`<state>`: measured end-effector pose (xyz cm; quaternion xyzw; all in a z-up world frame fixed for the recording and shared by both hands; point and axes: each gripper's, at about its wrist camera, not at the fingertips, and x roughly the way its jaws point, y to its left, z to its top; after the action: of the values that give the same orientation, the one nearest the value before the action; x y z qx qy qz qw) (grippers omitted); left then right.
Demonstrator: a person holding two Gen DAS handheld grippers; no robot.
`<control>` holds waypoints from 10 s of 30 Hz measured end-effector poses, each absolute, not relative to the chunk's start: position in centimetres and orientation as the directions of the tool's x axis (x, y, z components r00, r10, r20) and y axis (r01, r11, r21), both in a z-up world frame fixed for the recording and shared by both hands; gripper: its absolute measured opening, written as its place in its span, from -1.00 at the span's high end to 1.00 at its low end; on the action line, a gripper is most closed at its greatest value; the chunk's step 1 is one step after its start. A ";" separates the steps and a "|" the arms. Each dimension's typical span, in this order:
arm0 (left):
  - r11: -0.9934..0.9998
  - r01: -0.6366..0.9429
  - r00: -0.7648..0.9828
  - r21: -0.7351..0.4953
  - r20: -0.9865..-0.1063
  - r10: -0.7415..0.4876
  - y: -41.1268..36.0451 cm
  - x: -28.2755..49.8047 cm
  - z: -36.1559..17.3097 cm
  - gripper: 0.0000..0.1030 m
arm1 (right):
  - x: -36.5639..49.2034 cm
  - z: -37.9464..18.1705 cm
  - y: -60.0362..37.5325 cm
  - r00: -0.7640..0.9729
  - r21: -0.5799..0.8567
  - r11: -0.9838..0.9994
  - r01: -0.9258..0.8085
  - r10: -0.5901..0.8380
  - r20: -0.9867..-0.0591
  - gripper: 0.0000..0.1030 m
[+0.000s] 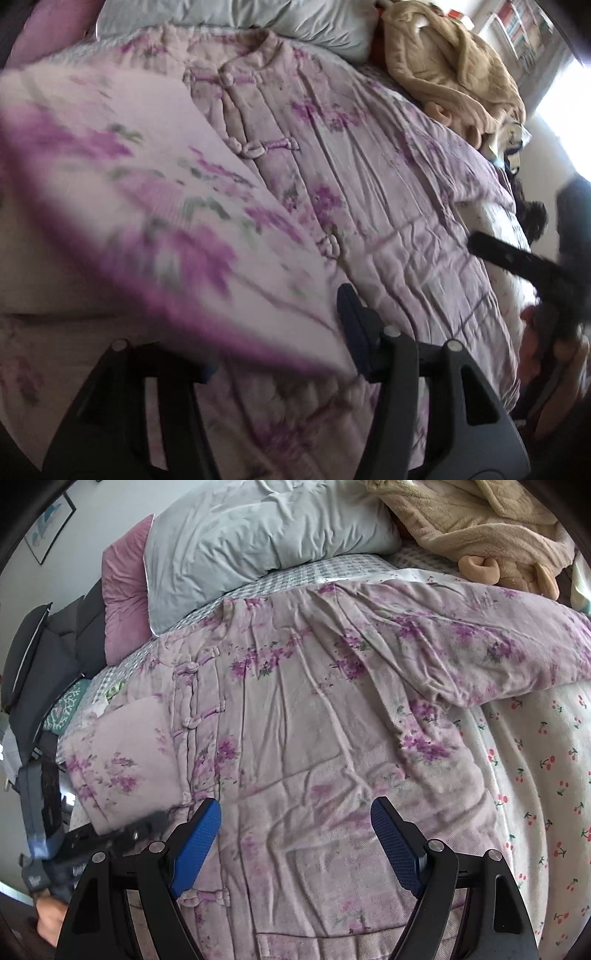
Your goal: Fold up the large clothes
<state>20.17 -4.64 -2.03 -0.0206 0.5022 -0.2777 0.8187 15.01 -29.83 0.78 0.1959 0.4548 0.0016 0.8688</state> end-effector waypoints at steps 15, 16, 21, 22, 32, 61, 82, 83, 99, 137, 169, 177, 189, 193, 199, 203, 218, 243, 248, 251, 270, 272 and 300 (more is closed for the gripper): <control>0.943 0.137 0.648 -0.303 -0.692 -0.317 11.4 20.7 2.0 -0.50 | 16.5 2.3 -14.4 0.537 0.212 0.963 -0.169 0.270 -0.799 -0.64; 0.936 0.102 0.650 -0.338 -0.689 -0.320 12.3 21.1 1.4 -0.50 | 16.9 2.3 -13.0 0.533 0.191 0.961 -0.199 0.270 -0.802 -0.64; 0.904 0.011 0.650 -0.428 -0.684 -0.332 13.6 22.7 -0.9 -0.46 | 20.2 0.4 -6.1 0.504 0.066 0.953 -0.295 0.214 -0.837 -0.64; 0.901 0.009 0.650 -0.434 -0.682 -0.335 13.5 22.9 -1.1 -0.46 | 20.8 -0.2 -5.7 0.502 0.044 0.954 -0.296 0.194 -0.843 -0.64; 0.890 0.029 0.669 -0.455 -0.652 -0.356 12.7 23.4 -0.9 -0.46 | 23.2 2.5 -20.0 0.597 0.346 0.938 -0.025 0.292 -0.748 -0.63; 0.958 0.075 0.573 -0.277 -0.774 -0.269 5.8 23.9 -3.1 -0.93 | 21.4 0.0 -37.7 0.570 0.335 0.911 0.241 0.147 -0.809 -0.39; 0.967 0.093 0.588 -0.238 -0.771 -0.247 3.3 21.8 -0.4 -0.99 | 10.2 0.2 -68.8 0.555 0.456 0.412 0.789 -0.159 -0.817 -0.35; 0.968 0.091 0.587 -0.234 -0.773 -0.243 3.3 21.8 -0.3 -0.99 | 10.1 0.3 -68.9 0.560 0.458 0.411 0.788 -0.171 -0.811 -0.19; 0.970 0.094 0.603 -0.224 -0.762 -0.235 4.3 21.1 1.1 -0.99 | 14.3 14.1 -57.9 0.663 0.300 0.681 0.668 -0.360 -0.657 0.83; 0.959 0.085 0.603 -0.270 -0.752 -0.266 6.4 20.2 1.9 -0.99 | 21.9 10.4 -39.9 0.604 0.280 0.903 0.327 0.029 -0.797 -0.52; 0.964 0.132 0.571 -0.230 -0.777 -0.264 3.5 20.5 1.0 -0.99 | 12.9 8.8 -56.3 0.456 -0.074 0.742 0.666 -0.483 -0.747 0.85; 0.960 0.106 0.578 -0.261 -0.769 -0.273 4.8 20.4 1.3 -0.99 | 17.4 20.2 -42.4 0.706 -0.248 0.866 0.434 -0.498 -0.503 0.98; 0.963 0.123 0.586 -0.238 -0.766 -0.264 5.2 19.9 1.9 -0.99 | 19.2 18.8 -47.6 0.561 -0.039 0.880 0.474 -0.336 -0.757 -0.58; 0.959 0.107 0.578 -0.261 -0.769 -0.274 5.6 20.3 1.5 -0.99 | 16.0 16.9 -52.9 0.485 -0.073 0.830 0.553 -0.392 -0.782 -0.58; 0.967 0.108 0.559 -0.231 -0.790 -0.252 4.5 20.8 0.6 -0.99 | 12.5 14.4 -58.0 0.344 -0.236 0.834 0.499 -0.441 -0.829 -0.58; 0.964 0.119 0.546 -0.238 -0.795 -0.264 3.6 20.8 0.3 -0.99 | 11.1 11.4 -60.3 0.262 -0.242 0.859 0.451 -0.386 -0.885 -0.58; 0.962 0.110 0.548 -0.250 -0.792 -0.269 3.5 20.5 0.6 -0.99 | 13.8 16.6 -51.4 0.433 -0.679 0.529 0.508 -0.839 -0.329 0.75; 0.946 0.023 0.587 -0.322 -0.762 -0.274 9.5 20.2 1.5 -0.99 | 20.8 5.5 -6.0 0.840 -0.776 0.572 -0.267 -0.256 -0.478 0.55; 0.947 -0.004 0.593 -0.320 -0.763 -0.255 11.0 20.1 1.5 -0.98 | 21.2 -1.2 -3.3 0.720 -0.660 0.626 -0.415 -0.216 -0.659 -0.28; 0.945 -0.007 0.592 -0.328 -0.763 -0.260 11.7 20.0 1.5 -0.98 | 21.8 -0.9 -4.4 0.675 -0.560 0.722 -0.406 -0.176 -0.717 -0.28; 0.940 0.115 0.580 -0.322 -0.746 -0.327 7.6 19.7 1.8 -0.98 | 15.9 0.9 -16.3 0.508 0.188 0.946 -0.266 0.303 -0.806 -0.69; 0.928 0.146 0.574 -0.342 -0.735 -0.361 6.5 19.7 1.9 -0.98 | 16.3 0.6 -18.0 0.495 0.231 0.948 -0.218 0.312 -0.811 -0.69; 0.926 -0.196 0.715 -0.322 -0.693 -0.090 13.1 22.9 -0.4 0.48 | 15.2 2.0 -28.6 0.651 0.295 0.951 0.087 0.170 -0.740 -0.69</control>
<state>22.93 13.13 -0.35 -0.1900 0.3761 0.0293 0.9064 15.19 -28.57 2.02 0.1542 0.4173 0.0230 0.8953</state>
